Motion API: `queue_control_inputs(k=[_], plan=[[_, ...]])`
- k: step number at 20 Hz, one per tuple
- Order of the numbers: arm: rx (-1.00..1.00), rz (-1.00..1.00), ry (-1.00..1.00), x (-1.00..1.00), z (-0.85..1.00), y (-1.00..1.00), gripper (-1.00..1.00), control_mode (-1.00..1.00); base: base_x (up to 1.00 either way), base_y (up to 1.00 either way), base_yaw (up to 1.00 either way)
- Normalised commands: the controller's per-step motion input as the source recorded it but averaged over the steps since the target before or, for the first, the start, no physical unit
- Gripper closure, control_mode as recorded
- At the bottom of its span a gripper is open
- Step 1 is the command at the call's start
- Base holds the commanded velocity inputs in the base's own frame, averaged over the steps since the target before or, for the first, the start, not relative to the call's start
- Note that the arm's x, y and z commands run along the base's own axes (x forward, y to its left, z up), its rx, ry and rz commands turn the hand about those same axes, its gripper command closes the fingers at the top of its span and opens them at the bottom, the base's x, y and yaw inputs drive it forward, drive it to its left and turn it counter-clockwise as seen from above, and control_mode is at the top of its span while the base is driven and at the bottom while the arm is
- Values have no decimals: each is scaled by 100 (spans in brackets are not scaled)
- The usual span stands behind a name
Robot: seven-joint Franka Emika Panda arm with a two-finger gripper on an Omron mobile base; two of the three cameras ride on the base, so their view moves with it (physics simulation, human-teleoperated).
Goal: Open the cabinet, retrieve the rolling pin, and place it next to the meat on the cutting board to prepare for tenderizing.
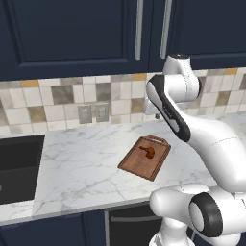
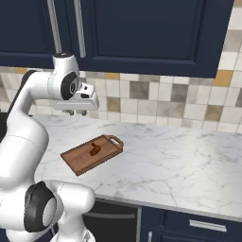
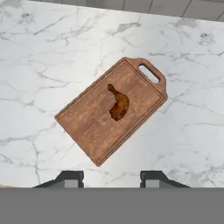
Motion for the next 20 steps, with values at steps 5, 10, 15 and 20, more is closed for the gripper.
queue_control_inputs(k=[5, 10, 15, 20], plan=[[0, 0, 0, -6, 0, 0, -100, -100, 0, 0, 0], [-1, 3, -13, -13, 1, -1, -100, -100, 0, 0, 0], [-4, 0, -37, -5, 17, -1, -100, -100, 0, 0, 0], [-1, 0, -32, 0, 36, 0, -100, -100, 0, 0, 0]])
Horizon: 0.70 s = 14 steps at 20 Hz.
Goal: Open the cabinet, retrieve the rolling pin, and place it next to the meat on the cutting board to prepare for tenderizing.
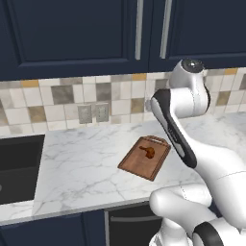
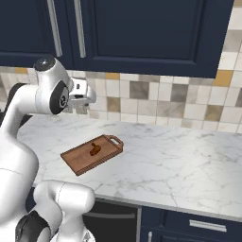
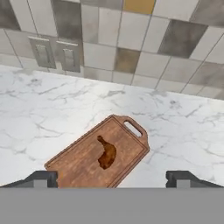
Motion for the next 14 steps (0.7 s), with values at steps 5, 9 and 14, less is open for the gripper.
queue_control_inputs(k=[5, 9, 14], plan=[[0, 0, -29, 0, 53, 0, -100, -100, 0, 0, 0], [0, 0, -26, 0, 62, 0, -100, -100, 0, 0, 0], [0, 0, -21, 0, 66, 0, -100, -100, 0, 0, 0]])
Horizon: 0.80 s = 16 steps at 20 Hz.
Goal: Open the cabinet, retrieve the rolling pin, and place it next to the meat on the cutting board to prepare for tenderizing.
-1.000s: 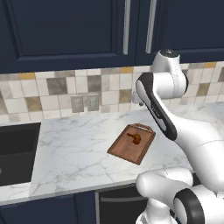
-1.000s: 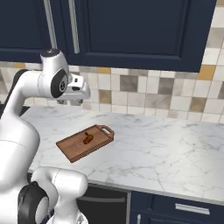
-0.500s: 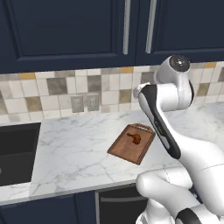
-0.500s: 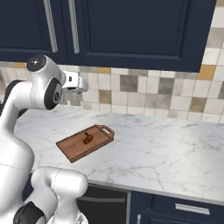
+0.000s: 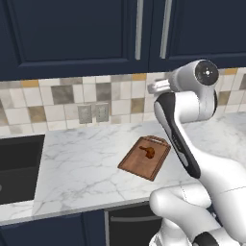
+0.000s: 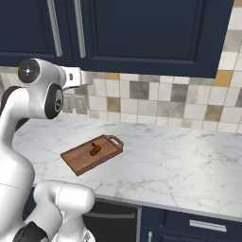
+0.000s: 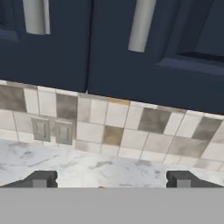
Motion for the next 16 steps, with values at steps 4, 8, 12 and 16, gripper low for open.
queue_control_inputs(k=[4, 8, 12, 16], plan=[[0, 0, -16, 0, 65, 0, -100, -100, 0, 0, 0], [1, 0, -16, 1, 62, 0, -100, -100, 0, 0, 0], [3, 0, -19, 4, 51, 0, -100, -100, 0, 0, 0], [6, 0, -17, 11, 43, 0, -100, -100, 0, 0, 0]])
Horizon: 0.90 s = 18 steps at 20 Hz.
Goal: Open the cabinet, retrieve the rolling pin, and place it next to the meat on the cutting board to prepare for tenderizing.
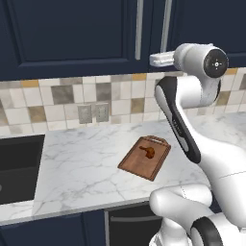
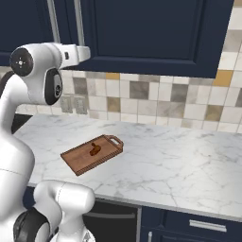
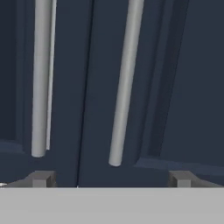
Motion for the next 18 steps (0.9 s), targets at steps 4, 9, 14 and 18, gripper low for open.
queue_control_inputs(k=[4, 9, 14, 18], plan=[[7, 0, -9, 27, 33, 0, -100, -100, 0, 0, 0], [0, 0, -3, 11, 2, 0, -100, -100, 0, 0, 0], [0, 0, 0, 15, 0, 0, -100, -100, 0, 0, 0], [0, 0, 0, 18, 0, 0, -100, -100, 0, 0, 0]])
